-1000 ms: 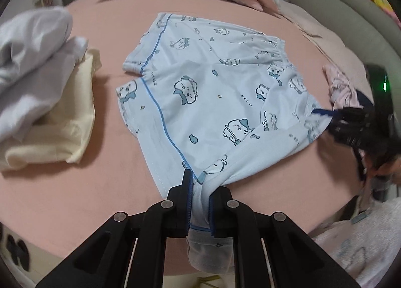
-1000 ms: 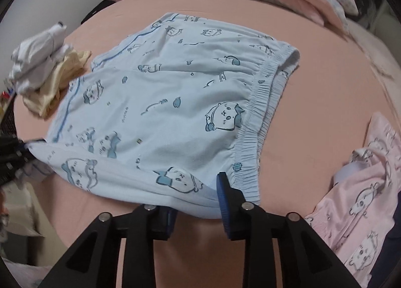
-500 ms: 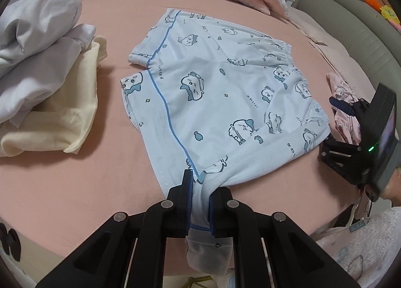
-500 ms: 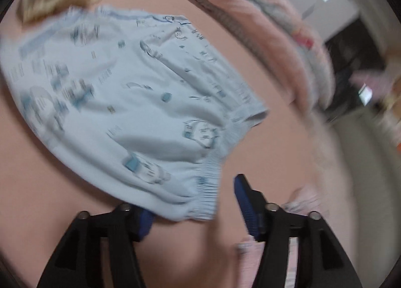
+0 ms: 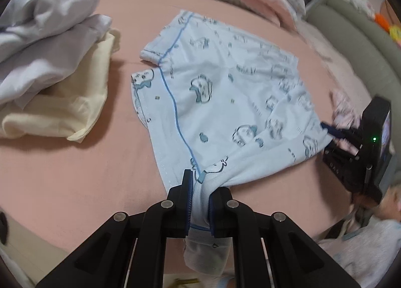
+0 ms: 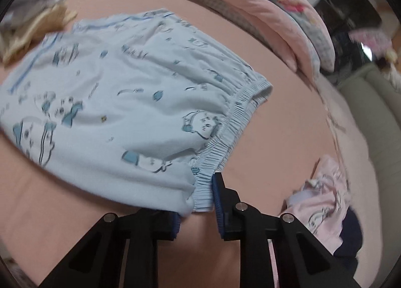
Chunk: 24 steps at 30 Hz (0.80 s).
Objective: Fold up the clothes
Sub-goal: 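Lift the pants with both grippers, stretching them between hem and waistband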
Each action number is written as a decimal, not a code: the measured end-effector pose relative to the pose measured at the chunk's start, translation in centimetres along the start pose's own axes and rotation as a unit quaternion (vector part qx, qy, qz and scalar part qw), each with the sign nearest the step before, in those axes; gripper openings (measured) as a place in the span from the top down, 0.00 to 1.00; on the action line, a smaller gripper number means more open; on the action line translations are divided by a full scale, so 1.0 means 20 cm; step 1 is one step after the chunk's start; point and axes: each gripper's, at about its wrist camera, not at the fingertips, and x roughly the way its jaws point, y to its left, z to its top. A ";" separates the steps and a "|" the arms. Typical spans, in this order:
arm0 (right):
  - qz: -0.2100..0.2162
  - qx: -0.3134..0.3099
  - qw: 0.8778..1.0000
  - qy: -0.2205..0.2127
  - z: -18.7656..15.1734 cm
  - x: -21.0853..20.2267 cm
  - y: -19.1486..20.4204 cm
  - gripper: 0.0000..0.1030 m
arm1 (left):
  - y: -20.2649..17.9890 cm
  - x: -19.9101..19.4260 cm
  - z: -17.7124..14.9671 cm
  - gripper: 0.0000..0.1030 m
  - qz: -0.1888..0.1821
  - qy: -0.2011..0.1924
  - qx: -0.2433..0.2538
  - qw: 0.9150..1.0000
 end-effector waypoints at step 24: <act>0.078 0.205 0.974 -0.050 -0.13 -0.48 -0.24 0.81 | -0.09 -0.37 -0.02 0.97 -0.028 -0.107 0.018 0.994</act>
